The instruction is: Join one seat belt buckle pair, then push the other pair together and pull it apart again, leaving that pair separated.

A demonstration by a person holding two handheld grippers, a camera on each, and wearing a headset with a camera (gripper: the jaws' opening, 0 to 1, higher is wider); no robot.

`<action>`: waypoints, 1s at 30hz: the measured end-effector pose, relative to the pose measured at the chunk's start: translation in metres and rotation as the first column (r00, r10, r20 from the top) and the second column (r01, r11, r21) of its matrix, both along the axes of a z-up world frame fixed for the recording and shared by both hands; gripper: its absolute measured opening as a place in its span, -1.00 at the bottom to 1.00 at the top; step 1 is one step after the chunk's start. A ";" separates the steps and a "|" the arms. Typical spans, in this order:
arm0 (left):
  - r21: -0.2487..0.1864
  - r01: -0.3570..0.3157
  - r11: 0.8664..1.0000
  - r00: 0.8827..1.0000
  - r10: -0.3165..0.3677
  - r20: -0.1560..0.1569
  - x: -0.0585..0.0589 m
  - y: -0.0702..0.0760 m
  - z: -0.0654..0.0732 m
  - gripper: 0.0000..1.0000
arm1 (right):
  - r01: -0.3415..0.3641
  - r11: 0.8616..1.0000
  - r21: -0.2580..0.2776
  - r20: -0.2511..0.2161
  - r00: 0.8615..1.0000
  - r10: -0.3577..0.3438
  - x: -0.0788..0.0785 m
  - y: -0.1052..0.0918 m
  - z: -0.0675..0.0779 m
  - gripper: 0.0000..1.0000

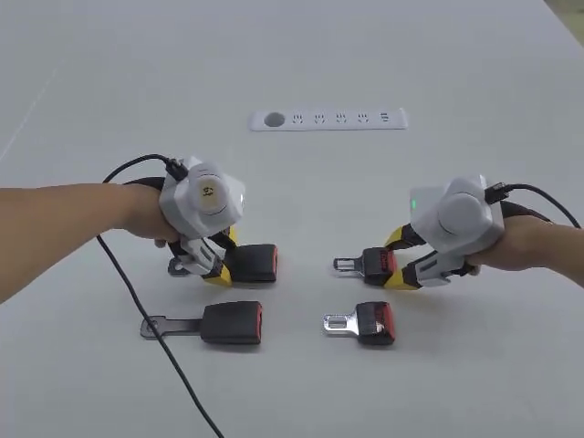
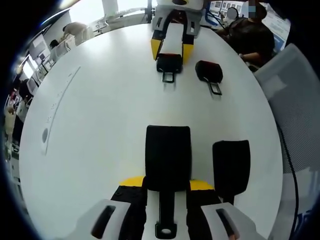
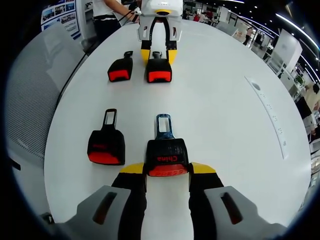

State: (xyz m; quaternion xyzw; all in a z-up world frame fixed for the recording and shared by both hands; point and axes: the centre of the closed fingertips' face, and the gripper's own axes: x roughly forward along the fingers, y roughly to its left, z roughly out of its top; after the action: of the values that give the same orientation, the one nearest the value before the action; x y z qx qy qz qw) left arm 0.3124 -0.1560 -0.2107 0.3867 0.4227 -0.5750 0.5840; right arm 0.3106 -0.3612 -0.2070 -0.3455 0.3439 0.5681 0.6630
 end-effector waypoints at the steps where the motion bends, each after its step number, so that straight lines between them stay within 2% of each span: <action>1: 0.000 0.000 1.000 1.000 0.000 -0.001 0.000 0.000 0.000 -0.40 | 0.000 1.000 0.000 0.000 1.000 0.000 0.000 0.000 0.000 -0.39; 14: 0.000 -0.014 1.000 1.000 0.014 -0.005 -0.002 -0.002 0.002 -0.40 | -0.003 1.000 0.009 0.007 1.000 0.003 0.002 0.006 0.000 -0.40; 30: 0.006 -0.020 1.000 1.000 0.020 -0.010 0.000 0.001 -0.001 -0.40 | -0.011 0.999 0.031 0.010 1.000 0.011 0.003 0.026 0.001 -0.39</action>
State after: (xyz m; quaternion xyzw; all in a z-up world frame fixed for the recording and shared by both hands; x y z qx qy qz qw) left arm 0.3129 -0.1548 -0.2117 0.3816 0.4311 -0.5697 0.5864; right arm 0.3135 -0.3357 -0.2058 -0.3398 0.3300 0.5752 0.6669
